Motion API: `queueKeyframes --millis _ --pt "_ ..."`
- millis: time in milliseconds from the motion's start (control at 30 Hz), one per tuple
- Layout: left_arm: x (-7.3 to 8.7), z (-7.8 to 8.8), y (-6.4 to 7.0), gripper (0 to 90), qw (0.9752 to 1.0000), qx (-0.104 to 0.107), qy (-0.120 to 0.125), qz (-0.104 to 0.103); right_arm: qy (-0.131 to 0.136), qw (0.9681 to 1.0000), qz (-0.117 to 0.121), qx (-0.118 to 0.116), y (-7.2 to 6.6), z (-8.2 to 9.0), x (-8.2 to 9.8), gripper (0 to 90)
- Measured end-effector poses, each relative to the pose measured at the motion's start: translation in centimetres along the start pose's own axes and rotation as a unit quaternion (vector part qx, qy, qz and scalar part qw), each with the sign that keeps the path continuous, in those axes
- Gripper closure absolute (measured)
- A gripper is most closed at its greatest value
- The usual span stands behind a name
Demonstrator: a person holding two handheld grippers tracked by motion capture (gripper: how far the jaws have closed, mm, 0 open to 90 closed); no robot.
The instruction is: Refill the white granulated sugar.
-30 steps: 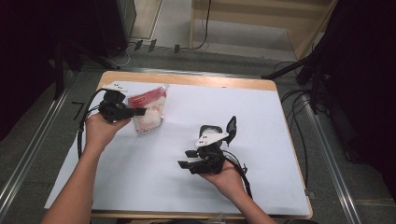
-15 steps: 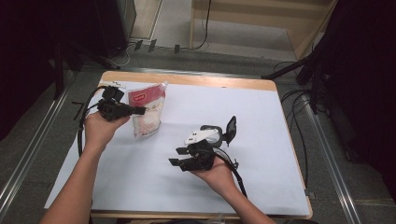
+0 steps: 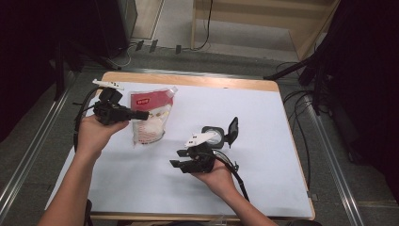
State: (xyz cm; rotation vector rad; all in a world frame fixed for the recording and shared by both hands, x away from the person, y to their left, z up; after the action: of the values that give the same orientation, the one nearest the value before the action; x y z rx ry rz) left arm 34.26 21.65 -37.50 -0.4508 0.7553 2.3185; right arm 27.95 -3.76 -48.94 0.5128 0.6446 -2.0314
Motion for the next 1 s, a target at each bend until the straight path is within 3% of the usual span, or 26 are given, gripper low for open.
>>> queueKeyframes --millis 67,333,500,767,1000 --pt "-0.1 -0.1 0.9 90.0 0.9999 0.006 -0.012 -0.002 -0.004 1.0 -0.003 0.008 0.1 -0.4 0.0 54.9" --pt "-0.3 0.1 3.1 90.0 0.9994 0.021 -0.019 -0.019 -0.008 0.9999 -0.013 0.007 0.3 -1.1 0.0 55.0" --pt "-0.5 0.5 5.0 90.0 0.9984 0.019 -0.033 -0.042 -0.008 0.9997 -0.02 0.01 0.7 -1.6 0.0 55.4" --pt "-0.5 0.7 6.5 90.0 0.9974 0.045 -0.03 -0.048 0.001 0.9994 -0.024 0.025 1.0 -2.2 0.2 55.7" --pt "-0.8 0.3 7.7 90.0 0.9958 0.063 -0.042 -0.051 0.027 0.9978 -0.052 0.03 1.5 -2.1 0.3 56.1"
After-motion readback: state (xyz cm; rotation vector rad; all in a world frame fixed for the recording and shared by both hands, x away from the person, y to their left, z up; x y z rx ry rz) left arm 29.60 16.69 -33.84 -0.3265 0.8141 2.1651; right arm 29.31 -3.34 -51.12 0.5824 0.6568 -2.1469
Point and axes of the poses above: each handheld gripper's, and its own axes: z roughly backward along the jaws, x roughly out of its underside, y roughly to its right, the point moved 2 cm from there along -z, roughly forward along the jaws, and after that the axes turned 15 degrees about -y, right-handed, at the moved point
